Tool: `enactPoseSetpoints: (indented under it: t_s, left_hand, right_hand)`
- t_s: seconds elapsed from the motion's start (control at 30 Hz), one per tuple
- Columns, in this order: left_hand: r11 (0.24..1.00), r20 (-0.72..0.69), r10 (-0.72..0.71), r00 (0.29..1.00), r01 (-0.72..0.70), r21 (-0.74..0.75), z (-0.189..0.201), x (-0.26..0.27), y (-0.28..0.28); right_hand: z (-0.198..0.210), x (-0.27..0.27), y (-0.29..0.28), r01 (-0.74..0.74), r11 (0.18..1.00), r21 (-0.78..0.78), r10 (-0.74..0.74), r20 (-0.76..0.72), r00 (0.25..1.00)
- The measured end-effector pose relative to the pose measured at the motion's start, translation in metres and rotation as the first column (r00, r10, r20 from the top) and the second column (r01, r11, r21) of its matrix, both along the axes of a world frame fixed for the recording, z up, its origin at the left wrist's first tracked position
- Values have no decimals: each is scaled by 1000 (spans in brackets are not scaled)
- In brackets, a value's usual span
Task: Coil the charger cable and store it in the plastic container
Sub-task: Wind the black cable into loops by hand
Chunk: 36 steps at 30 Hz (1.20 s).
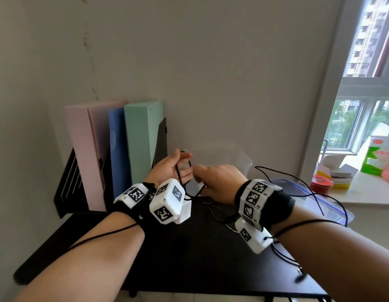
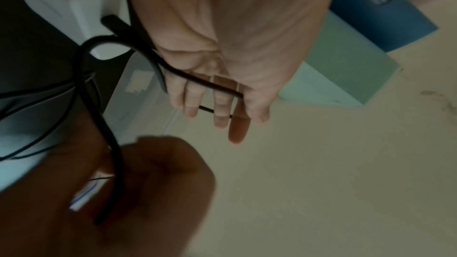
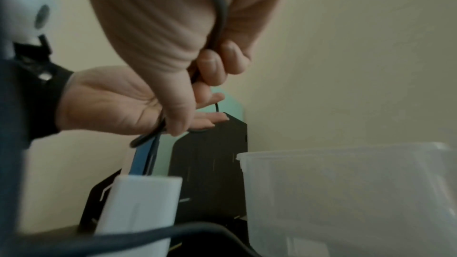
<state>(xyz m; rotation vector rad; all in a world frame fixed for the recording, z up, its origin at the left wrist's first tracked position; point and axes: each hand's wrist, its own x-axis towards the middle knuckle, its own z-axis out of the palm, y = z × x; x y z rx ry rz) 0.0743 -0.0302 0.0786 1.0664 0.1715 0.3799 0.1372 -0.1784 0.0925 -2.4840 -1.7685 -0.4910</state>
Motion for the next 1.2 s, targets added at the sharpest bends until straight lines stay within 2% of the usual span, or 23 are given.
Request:
enactPoseSetpoints:
  t_s: [0.1, 0.23, 0.33, 0.4, 0.47, 0.53, 0.63, 0.7, 0.73, 0.77, 0.87, 0.9, 0.93, 0.97, 1.0, 1.03, 1.07, 1.1, 1.17, 1.2]
  left_hand:
    - [996, -21, -34, 999, 36, 84, 1, -3, -1]
    - [971, -72, -101, 992, 114, 212, -1, -5, -5]
    - [949, -97, -182, 979, 200, 242, 1, -8, -15]
    - [929, -108, -206, 973, 229, 291, 4, -8, -21]
    - [921, -98, -227, 969, 247, 301, 5, -9, -25]
    - [919, -96, -253, 963, 270, 287, 7, -10, -26]
    - [897, -114, -265, 958, 288, 336, 8, -11, -25]
    - [893, -111, -271, 956, 293, 341, 6, -10, -25]
    - [897, -103, -265, 959, 285, 337, 5, -9, -26]
    - [905, -85, -255, 963, 269, 330, 5, -8, -27]
    - [958, 22, -204, 979, 195, 209, 5, -7, -23]
    - [975, 49, -171, 984, 161, 156, 5, -6, -20]
    - [985, 60, -135, 989, 128, 119, 4, -6, -16]
    - [990, 59, -109, 992, 103, 96, 3, -6, -13]
    - [993, 55, -96, 994, 91, 78, 2, -6, -11]
    - [994, 55, -95, 994, 92, 64, 1, -6, -11]
    - [993, 60, -106, 993, 102, 58, 0, -6, -12]
    - [992, 64, -118, 991, 114, 61, -1, -7, -14]
    - [989, 59, -138, 989, 134, 69, -4, -7, -16]
    - [987, 53, -149, 987, 146, 61, -6, -6, -15]
  right_hand:
    - [9, 1, -1, 35, 988, 148, -23, -83, 996]
    - [16, 6, 0, 56, 940, 338, 28, -240, 970]
    - [20, 10, 2, 102, 933, 346, 19, -329, 944]
    - [23, 14, 4, 143, 941, 306, 15, -460, 888]
    - [24, 18, 4, 137, 941, 310, 79, -593, 801]
    - [23, 21, 2, 143, 935, 326, 118, -663, 740]
    - [19, 26, 0, 237, 917, 320, 91, -748, 658]
    - [15, 26, 1, 298, 900, 319, 111, -827, 551]
    - [12, 26, 1, 319, 893, 317, 139, -869, 475]
    - [11, 24, 0, 328, 890, 317, 189, -911, 367]
    - [5, 22, -2, 283, 898, 337, 368, -928, -63]
    - [4, 22, -4, 268, 901, 342, 394, -902, -176]
    - [2, 24, -5, 269, 900, 342, 406, -883, -235]
    - [-1, 24, -5, 283, 896, 342, 411, -881, -235]
    - [-4, 24, -4, 295, 891, 345, 407, -895, -183]
    - [-7, 24, -2, 299, 890, 345, 385, -919, -88]
    - [-10, 23, 0, 287, 896, 337, 338, -940, 49]
    - [-12, 21, 1, 254, 913, 321, 267, -937, 224]
    - [-15, 21, 3, 180, 950, 253, 104, -806, 583]
    - [-15, 21, 3, 165, 963, 212, 35, -708, 705]
